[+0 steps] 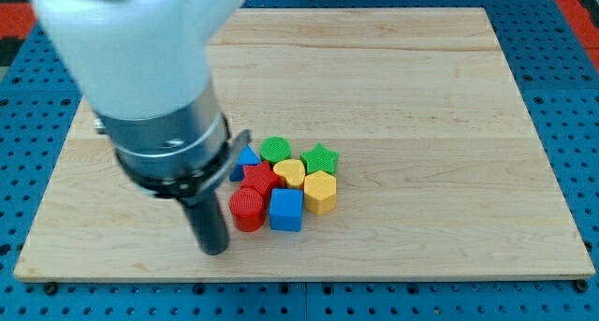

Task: Push the blue cube parallel to the top of the green circle

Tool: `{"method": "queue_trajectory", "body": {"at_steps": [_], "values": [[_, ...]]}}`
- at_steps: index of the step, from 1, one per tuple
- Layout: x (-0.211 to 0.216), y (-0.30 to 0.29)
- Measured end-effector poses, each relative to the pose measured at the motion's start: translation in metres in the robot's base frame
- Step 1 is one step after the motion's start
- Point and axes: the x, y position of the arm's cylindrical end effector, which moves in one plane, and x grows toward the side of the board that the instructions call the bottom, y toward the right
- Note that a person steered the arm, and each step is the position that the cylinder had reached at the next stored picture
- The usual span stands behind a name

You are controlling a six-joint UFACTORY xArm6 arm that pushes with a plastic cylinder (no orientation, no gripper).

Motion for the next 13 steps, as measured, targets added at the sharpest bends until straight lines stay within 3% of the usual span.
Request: {"method": "queue_trajectory", "body": {"at_steps": [1, 2, 7, 8, 10, 11, 12, 13], "values": [[-0.001, 0.050], [-0.023, 0.054], [-0.205, 0.101], [-0.233, 0.101], [-0.267, 0.167], [-0.308, 0.120], [-0.314, 0.081], [-0.278, 0.093]]}}
